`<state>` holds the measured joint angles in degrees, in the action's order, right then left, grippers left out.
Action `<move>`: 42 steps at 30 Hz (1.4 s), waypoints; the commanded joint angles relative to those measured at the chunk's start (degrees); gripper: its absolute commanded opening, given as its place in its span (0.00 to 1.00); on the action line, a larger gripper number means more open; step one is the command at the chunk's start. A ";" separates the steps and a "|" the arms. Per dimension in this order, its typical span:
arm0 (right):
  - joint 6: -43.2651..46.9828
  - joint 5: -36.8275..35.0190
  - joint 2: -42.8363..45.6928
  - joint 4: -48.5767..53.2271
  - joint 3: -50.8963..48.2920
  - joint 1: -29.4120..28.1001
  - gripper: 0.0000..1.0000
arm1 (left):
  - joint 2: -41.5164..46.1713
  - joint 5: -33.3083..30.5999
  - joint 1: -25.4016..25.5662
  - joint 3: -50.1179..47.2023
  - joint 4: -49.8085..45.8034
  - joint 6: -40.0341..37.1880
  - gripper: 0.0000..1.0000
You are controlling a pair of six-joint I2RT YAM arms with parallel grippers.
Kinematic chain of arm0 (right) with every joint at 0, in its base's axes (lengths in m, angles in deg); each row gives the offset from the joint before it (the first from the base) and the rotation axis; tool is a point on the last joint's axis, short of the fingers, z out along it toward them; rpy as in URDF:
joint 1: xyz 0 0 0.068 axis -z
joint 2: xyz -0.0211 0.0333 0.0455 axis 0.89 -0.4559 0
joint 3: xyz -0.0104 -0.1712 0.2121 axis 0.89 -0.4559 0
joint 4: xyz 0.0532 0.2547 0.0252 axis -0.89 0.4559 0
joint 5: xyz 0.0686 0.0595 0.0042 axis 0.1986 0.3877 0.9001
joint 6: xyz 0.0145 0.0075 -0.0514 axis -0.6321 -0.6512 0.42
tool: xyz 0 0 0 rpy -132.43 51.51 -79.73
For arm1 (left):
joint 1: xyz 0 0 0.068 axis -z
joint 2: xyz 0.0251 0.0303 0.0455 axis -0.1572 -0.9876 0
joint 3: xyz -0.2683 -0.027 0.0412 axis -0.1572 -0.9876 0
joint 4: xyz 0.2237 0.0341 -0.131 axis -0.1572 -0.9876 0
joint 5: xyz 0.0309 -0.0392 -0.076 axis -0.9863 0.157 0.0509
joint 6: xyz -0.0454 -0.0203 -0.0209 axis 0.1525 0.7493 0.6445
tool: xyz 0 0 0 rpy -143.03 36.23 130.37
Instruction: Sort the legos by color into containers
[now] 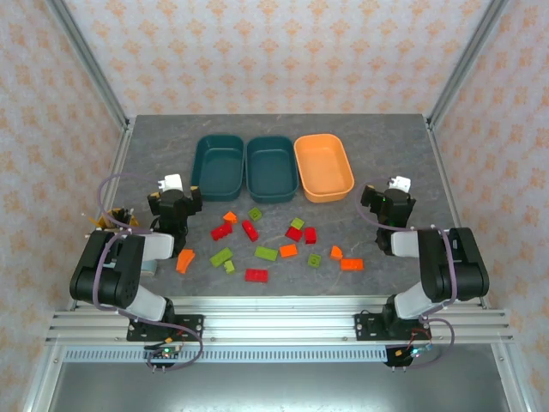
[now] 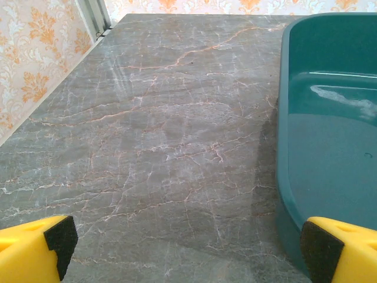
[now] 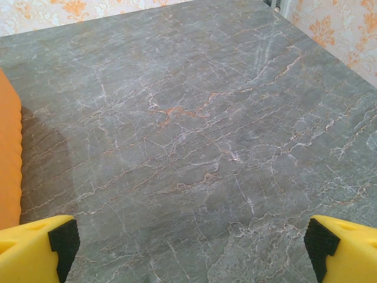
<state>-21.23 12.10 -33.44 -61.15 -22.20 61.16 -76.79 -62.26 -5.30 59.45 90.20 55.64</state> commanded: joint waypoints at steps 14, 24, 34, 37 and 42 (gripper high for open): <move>0.61 0.50 -0.10 -0.60 0.96 0.04 0.99 | 0.11 -1.53 0.21 -0.12 2.48 -0.04 1.00; -1.31 -8.85 12.94 17.55 7.43 -1.40 0.99 | 16.34 -14.71 7.19 8.45 -22.44 0.46 1.00; -21.80 -14.57 25.83 63.34 41.86 -7.62 1.00 | 26.45 -18.69 18.15 21.96 -31.74 -0.02 1.00; -41.48 -11.49 21.16 90.91 54.14 -6.50 1.00 | 25.62 -24.38 16.58 38.14 -71.33 42.71 1.00; -53.16 -5.72 18.06 114.26 59.31 -11.88 0.84 | 20.96 -3.15 15.46 46.56 -79.89 43.85 1.00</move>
<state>-59.59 3.93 -12.37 24.44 37.47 52.49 -53.10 -76.12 9.63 104.24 26.88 89.89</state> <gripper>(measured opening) 0.850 0.998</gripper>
